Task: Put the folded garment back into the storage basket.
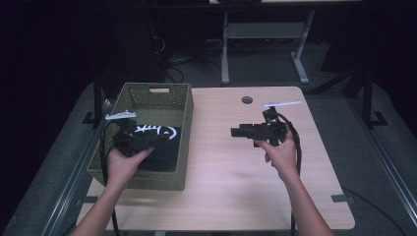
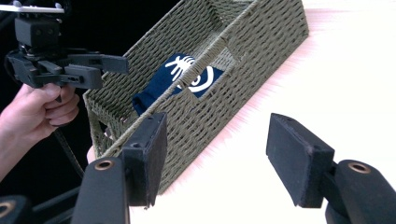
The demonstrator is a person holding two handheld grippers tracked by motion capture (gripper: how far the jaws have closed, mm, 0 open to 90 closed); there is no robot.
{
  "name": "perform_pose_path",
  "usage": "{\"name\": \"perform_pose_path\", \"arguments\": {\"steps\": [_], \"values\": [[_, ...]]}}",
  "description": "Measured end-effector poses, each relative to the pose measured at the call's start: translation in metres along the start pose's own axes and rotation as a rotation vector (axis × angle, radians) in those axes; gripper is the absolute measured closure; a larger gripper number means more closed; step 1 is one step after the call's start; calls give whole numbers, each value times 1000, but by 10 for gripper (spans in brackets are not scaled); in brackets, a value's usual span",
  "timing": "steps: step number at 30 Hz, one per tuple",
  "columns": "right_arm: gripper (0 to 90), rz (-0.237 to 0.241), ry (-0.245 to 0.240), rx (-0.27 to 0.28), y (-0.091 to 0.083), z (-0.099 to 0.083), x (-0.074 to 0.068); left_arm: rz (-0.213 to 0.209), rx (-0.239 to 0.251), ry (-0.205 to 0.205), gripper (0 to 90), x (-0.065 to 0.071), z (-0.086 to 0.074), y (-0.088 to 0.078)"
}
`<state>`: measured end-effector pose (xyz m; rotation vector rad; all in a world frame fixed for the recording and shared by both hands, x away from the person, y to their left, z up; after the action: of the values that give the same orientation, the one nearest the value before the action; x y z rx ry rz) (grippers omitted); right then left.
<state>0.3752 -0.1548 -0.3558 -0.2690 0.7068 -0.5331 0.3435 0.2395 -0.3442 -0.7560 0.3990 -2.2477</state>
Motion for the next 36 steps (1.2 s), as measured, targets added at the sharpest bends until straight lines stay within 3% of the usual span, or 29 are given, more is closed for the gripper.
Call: {"name": "perform_pose_path", "arguments": {"steps": [11,20,26,36], "values": [[379,-26,9,14,-28,-12,11,-48,-2,36,268,27,0,18],[371,-76,30,35,-59,-25,22,-89,-10,65,267,49,2,37],[370,-104,21,58,-76,-30,27,-132,-13,79,263,67,3,50],[359,-165,25,91,-101,-41,36,-166,-35,116,254,93,-1,71]]}}
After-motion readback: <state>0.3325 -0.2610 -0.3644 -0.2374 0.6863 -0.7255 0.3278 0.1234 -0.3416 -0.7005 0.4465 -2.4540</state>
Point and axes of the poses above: each handheld gripper's, and its own axes: y roughly forward along the jaws, z roughly out of its top, x roughly to its right, the point moved 1 cm from there along y, roughly forward along the jaws, and after that the axes turned 2 degrees about x, right-handed, at the moved point
